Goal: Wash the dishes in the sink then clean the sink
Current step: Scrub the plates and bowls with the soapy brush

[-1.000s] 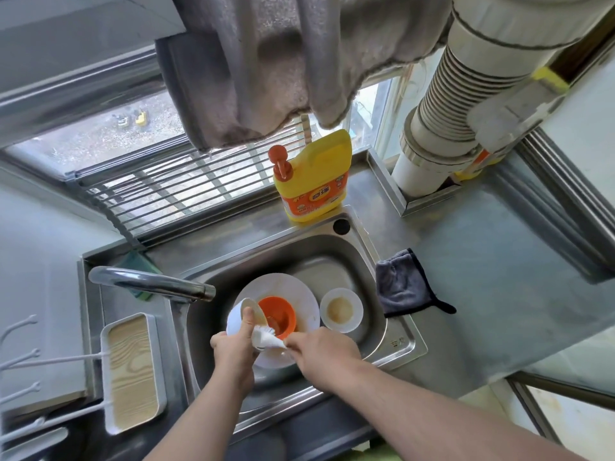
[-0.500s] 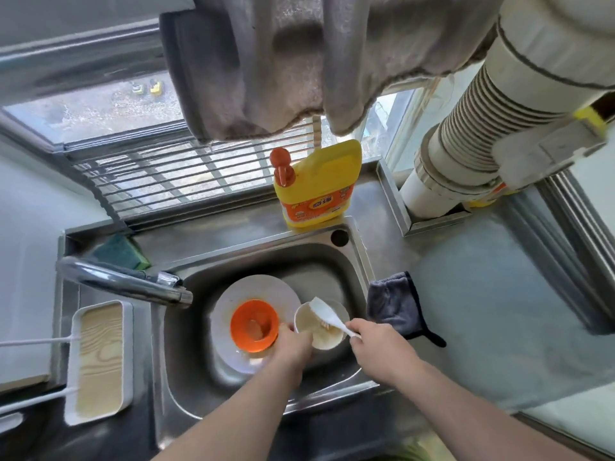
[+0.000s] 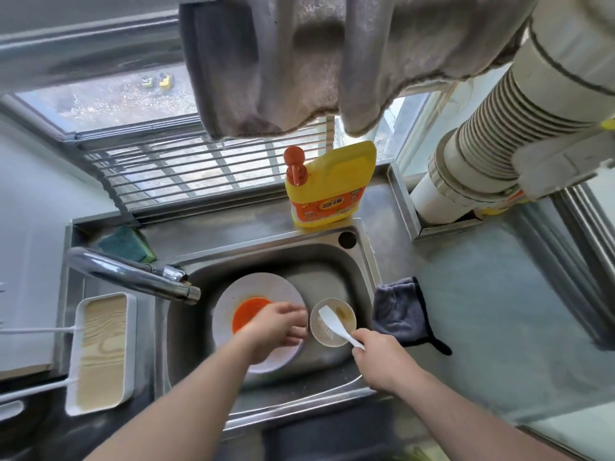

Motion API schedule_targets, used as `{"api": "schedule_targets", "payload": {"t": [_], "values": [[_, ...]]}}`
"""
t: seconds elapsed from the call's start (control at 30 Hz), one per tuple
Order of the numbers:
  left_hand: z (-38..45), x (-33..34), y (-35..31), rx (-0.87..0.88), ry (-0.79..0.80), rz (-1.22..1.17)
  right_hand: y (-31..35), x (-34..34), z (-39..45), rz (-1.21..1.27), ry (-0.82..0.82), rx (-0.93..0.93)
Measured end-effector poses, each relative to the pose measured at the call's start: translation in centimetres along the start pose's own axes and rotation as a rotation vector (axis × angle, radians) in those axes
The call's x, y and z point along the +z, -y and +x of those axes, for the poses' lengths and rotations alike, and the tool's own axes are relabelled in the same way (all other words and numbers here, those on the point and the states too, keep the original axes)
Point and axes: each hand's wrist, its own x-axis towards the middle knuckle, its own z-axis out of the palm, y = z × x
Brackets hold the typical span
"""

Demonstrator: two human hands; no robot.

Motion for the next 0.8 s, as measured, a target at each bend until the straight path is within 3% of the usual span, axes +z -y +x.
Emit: {"api": "schedule_targets", "payload": {"t": [0.07,0.17,0.23,0.47,0.8], "values": [[-0.8,-3.2,-1.0,0.057,-0.14,-0.029,0.4,0.0,-0.5,0.053,-0.008,0.019],[-0.6,-6.9,0.3,0.15,-0.537,0.438,1.1,0.2,-1.1,0.069,-0.031,0.035],[-0.5,-7.9,2.3,0.155,-0.62,0.627,1.7,0.5,-1.4,0.067,-0.053,0.03],[0.2,-9.0,6.0,0.019,-0.56,0.741,4.6,2.5,-2.0,0.287,-0.038,0.039],[-2.8,-8.5,5.5,-0.061,-0.455,0.113,7.7,4.0,-4.2,0.545,-0.085,-0.018]]}}
